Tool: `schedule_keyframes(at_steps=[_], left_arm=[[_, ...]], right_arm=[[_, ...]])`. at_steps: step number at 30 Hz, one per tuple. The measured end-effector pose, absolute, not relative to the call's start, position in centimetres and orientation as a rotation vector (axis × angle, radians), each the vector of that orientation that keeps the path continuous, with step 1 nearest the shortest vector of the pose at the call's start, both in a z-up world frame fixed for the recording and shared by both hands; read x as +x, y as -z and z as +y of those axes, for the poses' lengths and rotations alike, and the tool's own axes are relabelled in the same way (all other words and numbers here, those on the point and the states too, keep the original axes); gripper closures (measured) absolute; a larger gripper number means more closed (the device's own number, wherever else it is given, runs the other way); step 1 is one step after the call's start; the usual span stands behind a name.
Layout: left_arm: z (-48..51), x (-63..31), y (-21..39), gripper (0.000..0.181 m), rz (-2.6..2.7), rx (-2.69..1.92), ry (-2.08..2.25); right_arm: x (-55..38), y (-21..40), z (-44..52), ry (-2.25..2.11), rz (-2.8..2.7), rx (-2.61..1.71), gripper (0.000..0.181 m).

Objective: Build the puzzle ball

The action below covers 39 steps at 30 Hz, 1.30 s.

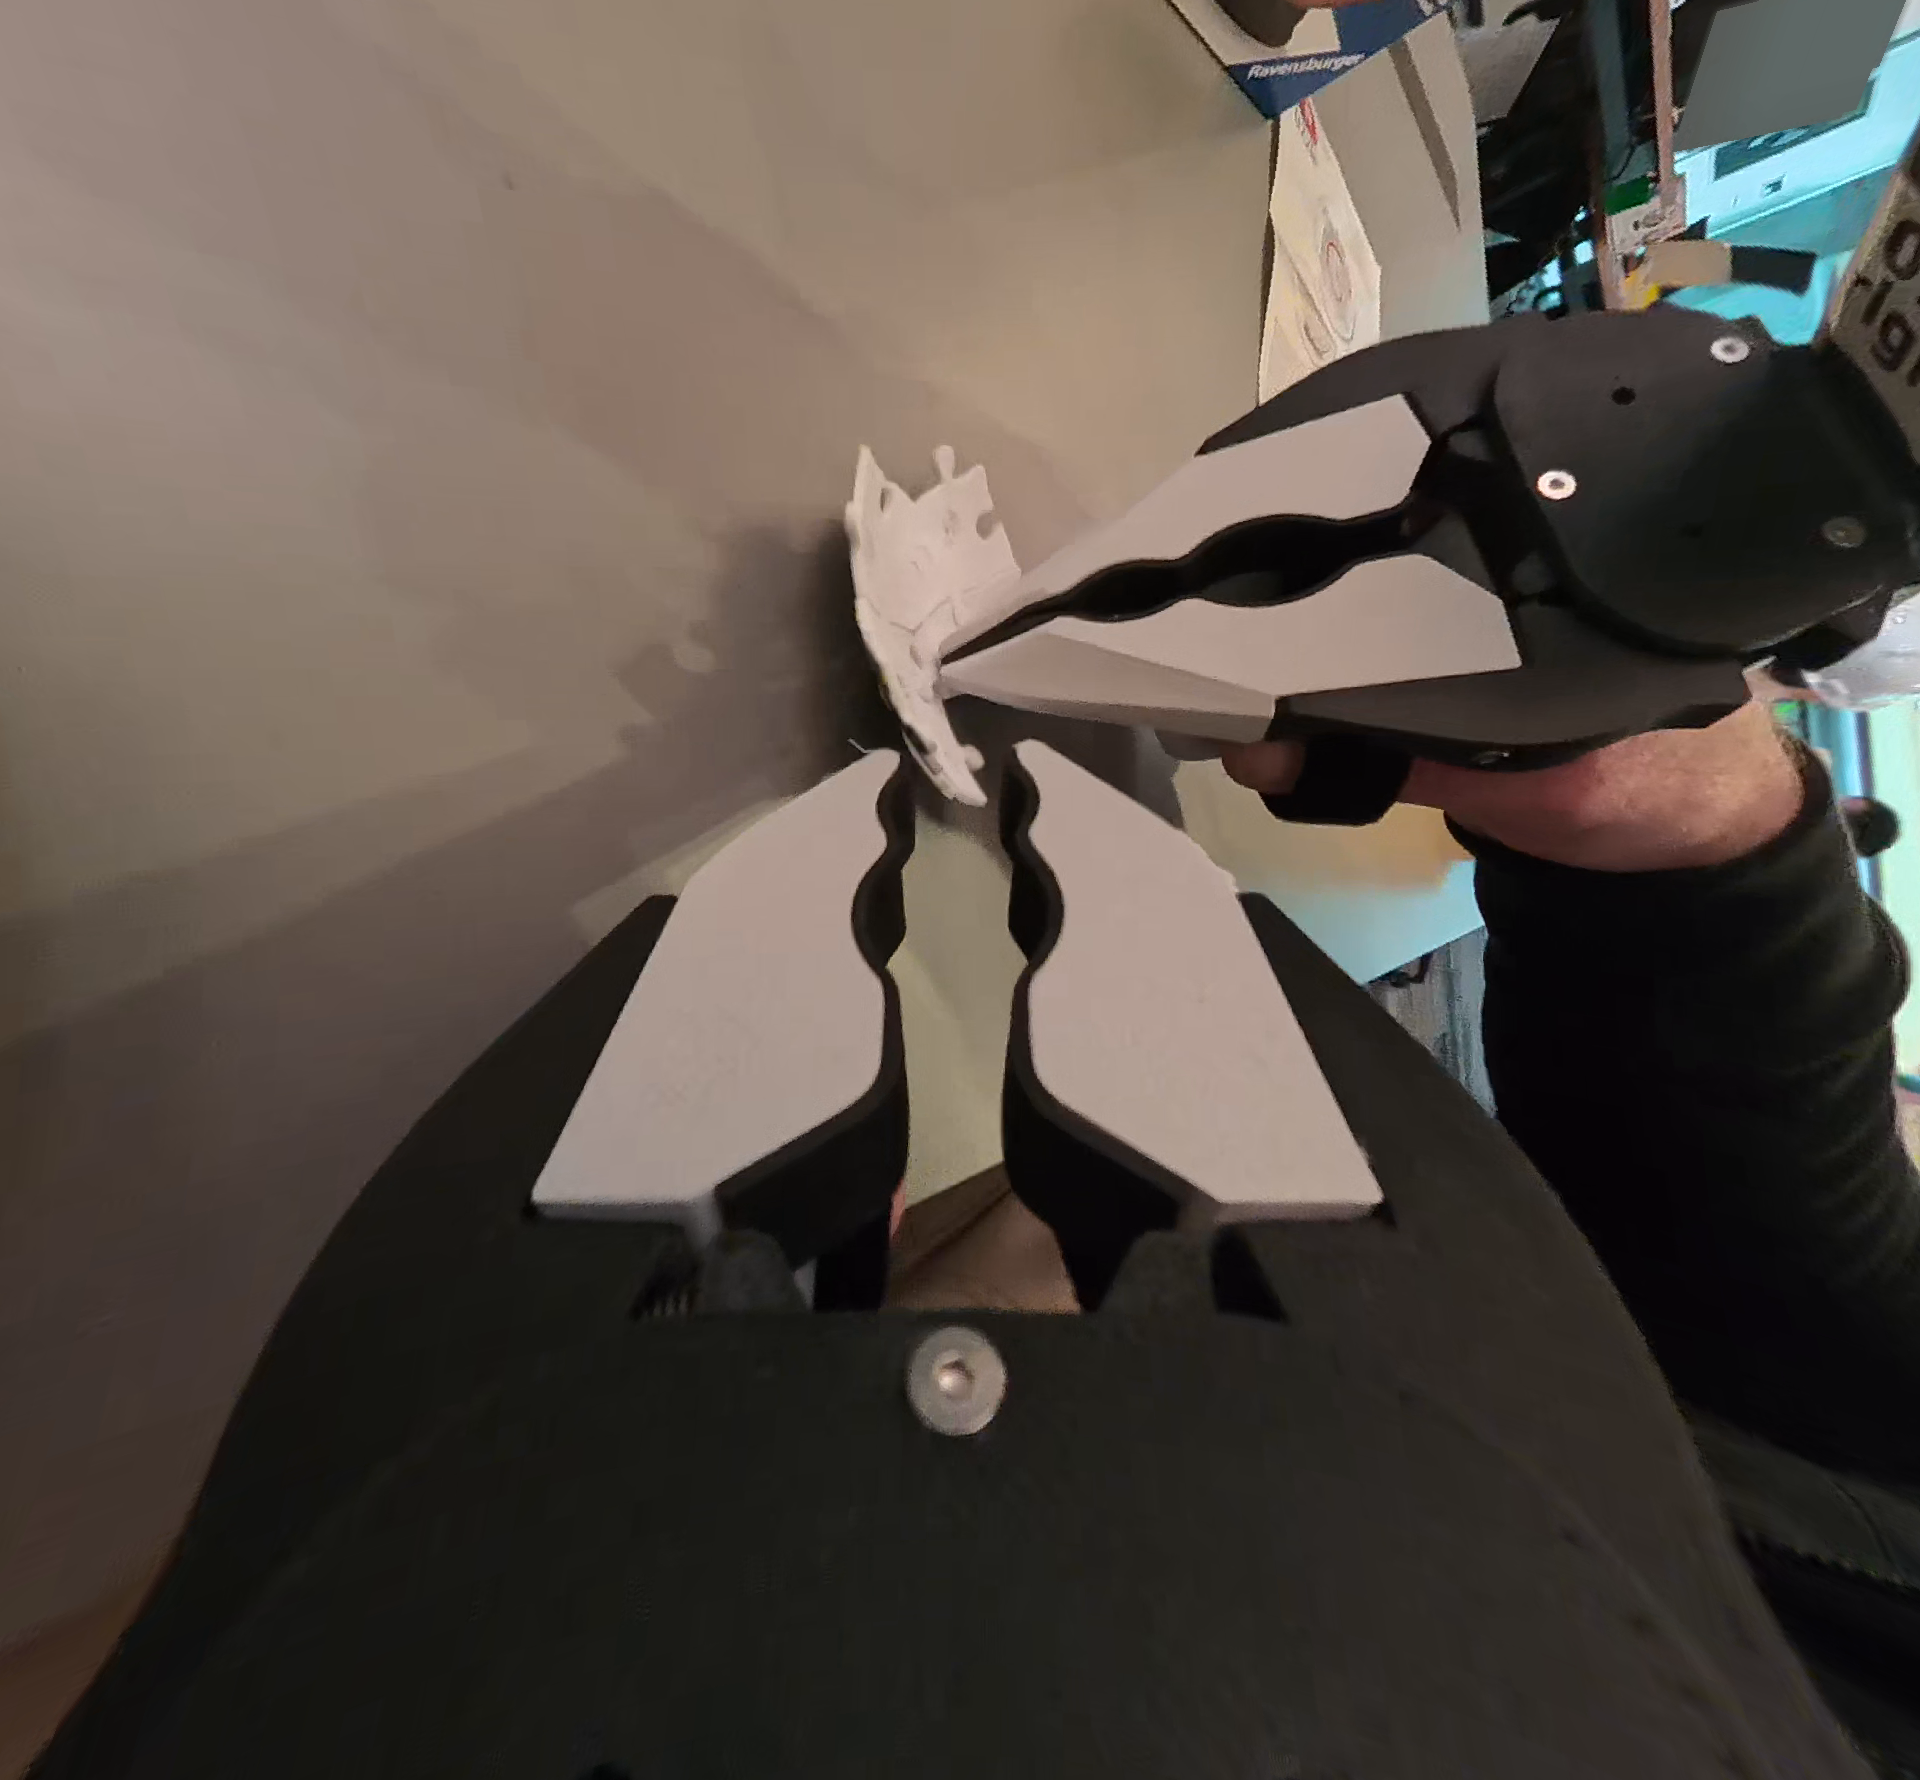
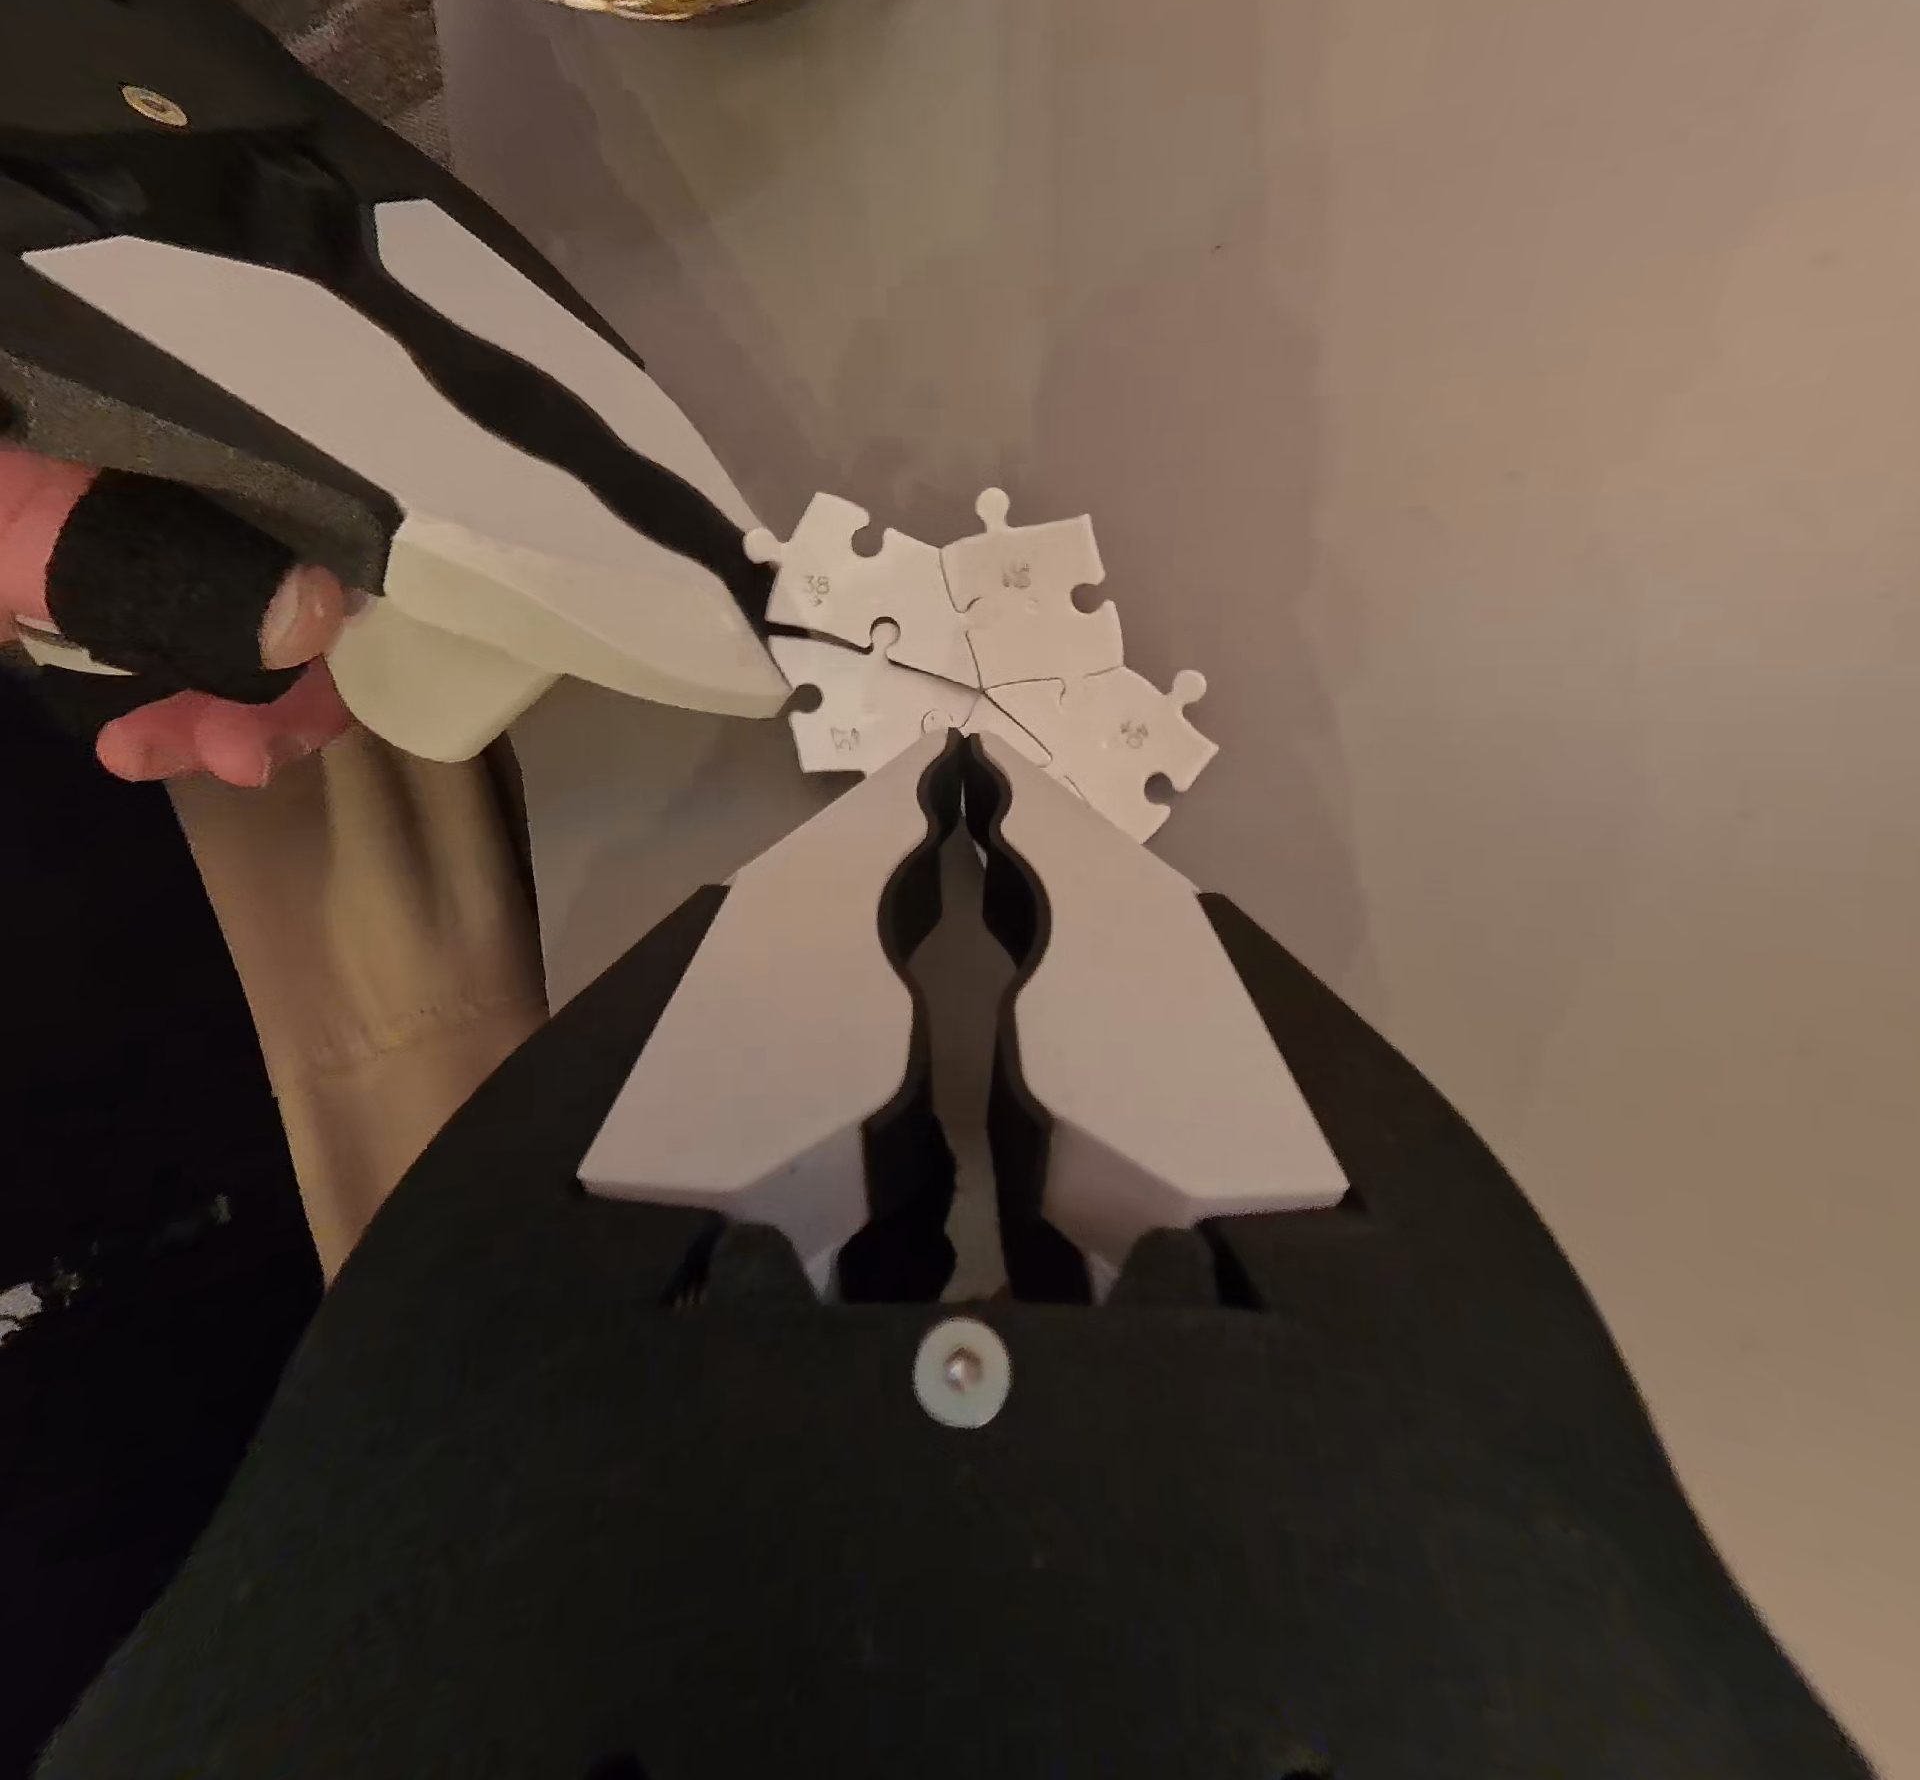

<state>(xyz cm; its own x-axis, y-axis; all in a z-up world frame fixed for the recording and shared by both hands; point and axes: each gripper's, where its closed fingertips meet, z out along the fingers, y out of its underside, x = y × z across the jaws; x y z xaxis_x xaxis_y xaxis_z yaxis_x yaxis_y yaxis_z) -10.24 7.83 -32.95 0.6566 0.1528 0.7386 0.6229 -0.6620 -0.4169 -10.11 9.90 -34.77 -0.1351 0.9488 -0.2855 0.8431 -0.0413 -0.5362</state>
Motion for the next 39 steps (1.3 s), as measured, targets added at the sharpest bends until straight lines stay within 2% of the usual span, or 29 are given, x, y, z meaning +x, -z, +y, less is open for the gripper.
schedule_keyframes(at_steps=[6,9,23,27,39], left_arm=[[8.3,-10.5,32.9,0.165,-0.583,-2.193,0.891],[8.5,-11.0,33.2,0.174,-0.563,-2.212,0.854],[8.5,-12.0,33.9,0.179,-0.507,-2.254,0.819],[8.6,-12.0,33.9,0.179,-0.508,-2.262,0.828],[8.7,-12.5,34.2,0.179,-0.483,-2.311,0.868]], right_arm=[[-10.3,34.8,9.8,-0.911,-2.018,-1.968,0.181],[-10.5,34.8,9.8,-0.933,-2.004,-1.976,0.181],[-10.5,34.4,9.9,-1.006,-1.975,-1.989,0.181],[-11.2,33.1,10.7,-1.033,-1.919,-1.946,0.181],[-11.0,34.6,10.5,-0.919,-2.002,-1.886,0.181]])
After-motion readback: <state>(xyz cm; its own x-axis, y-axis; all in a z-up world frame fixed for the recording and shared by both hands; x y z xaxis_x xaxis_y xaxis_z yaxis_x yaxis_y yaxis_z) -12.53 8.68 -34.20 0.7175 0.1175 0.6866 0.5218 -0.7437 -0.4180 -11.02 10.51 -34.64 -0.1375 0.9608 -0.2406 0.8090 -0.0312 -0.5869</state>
